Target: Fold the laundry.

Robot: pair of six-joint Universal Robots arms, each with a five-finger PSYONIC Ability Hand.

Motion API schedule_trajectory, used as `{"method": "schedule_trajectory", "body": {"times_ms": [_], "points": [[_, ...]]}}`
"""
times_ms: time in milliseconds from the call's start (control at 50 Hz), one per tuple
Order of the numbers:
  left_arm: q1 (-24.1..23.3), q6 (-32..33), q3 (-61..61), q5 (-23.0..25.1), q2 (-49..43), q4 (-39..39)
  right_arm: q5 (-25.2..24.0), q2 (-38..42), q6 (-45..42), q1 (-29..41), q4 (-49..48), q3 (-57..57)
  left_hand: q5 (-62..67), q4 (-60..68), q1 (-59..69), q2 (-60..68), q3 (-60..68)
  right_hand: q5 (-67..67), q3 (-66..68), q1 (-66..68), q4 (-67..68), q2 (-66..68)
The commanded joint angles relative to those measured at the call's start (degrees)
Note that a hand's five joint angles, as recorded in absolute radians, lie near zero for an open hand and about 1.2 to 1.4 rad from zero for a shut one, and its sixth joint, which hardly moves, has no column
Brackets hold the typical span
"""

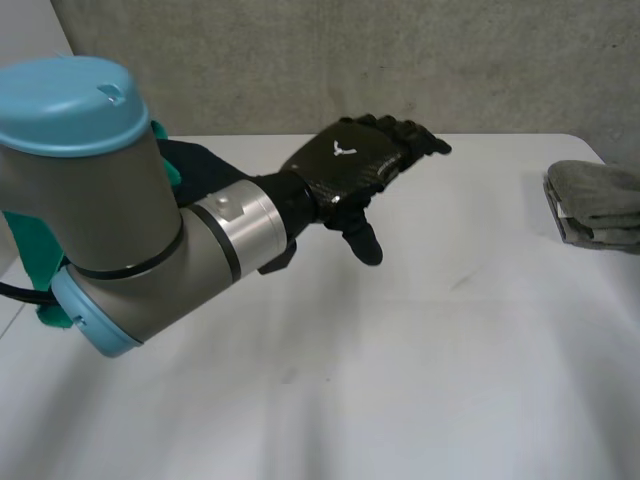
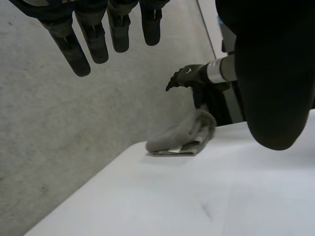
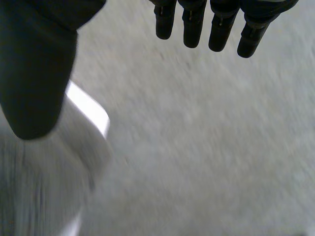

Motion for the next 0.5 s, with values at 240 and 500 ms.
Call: {"method": "schedule_trajectory", "body": {"times_ms": [240, 500], "points": [[29.41, 9.55, 3.38, -18.97, 0.34, 4.56, -14.78, -38.96, -6.45, 15.83, -16.0, 56.64, -1.18, -0.05, 1.1, -0.3, -0.53, -2.76, -1.96, -2.76, -2.05, -1.94], [40.6, 26.19, 14.72, -19.51, -24.46, 11.33, -14.17, -39.77, -12.01, 19.09, -16.0, 64.75, 2.0, 3.13, 4.28, 2.88, 2.65, -2.76, -1.96, -2.76, -2.05, -1.94]]}}
